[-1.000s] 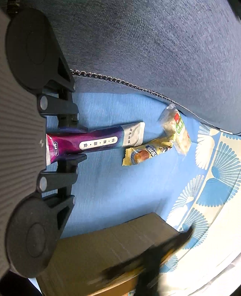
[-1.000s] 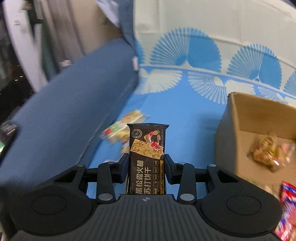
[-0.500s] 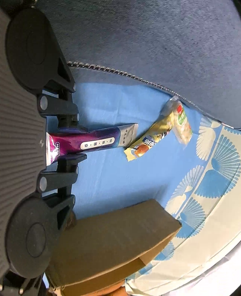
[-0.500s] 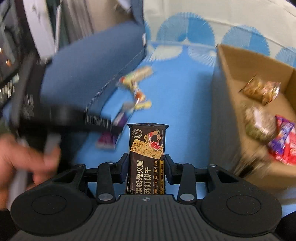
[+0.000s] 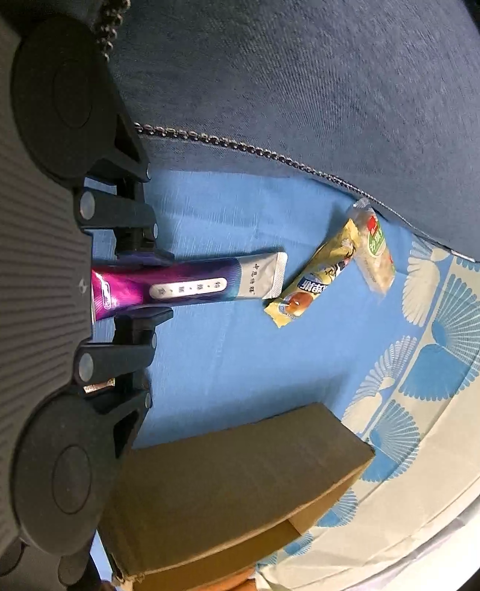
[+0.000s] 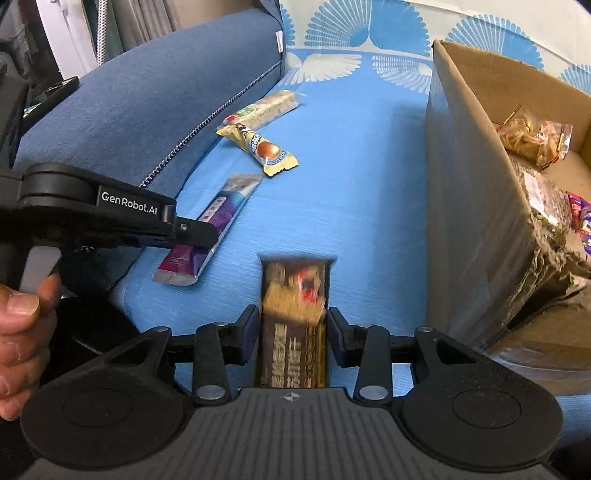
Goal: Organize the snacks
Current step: 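Close left tool on the purple-white bar while right tool grasps the dark biscuit packet, then lift the purple-white bar with left tool while right tool lifts the biscuit packet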
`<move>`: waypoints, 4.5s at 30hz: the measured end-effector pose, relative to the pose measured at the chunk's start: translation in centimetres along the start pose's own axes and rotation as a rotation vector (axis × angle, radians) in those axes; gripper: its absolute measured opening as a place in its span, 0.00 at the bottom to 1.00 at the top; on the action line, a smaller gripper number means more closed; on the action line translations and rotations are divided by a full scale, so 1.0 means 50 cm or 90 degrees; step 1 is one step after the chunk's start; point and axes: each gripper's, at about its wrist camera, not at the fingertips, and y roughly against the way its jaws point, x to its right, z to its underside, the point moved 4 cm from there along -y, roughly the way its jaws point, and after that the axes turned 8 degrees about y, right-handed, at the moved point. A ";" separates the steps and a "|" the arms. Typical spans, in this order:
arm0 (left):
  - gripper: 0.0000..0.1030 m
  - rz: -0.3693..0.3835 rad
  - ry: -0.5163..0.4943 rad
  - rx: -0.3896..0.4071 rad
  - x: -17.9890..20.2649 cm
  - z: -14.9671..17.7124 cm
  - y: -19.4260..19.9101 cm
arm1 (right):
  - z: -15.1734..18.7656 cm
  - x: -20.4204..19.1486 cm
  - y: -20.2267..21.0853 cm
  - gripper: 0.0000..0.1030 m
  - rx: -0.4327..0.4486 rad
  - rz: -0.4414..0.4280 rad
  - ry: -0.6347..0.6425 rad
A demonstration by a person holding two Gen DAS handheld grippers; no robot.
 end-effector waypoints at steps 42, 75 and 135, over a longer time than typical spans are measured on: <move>0.29 -0.074 -0.067 0.014 0.036 0.008 -0.021 | -0.005 -0.010 -0.003 0.56 0.019 -0.032 0.017; 0.21 -0.036 -0.070 0.065 0.045 0.004 0.007 | 0.003 -0.001 0.012 0.40 0.040 0.044 0.036; 0.21 0.017 -0.065 0.133 0.046 0.017 0.069 | -0.026 -0.008 0.077 0.40 0.136 0.050 0.052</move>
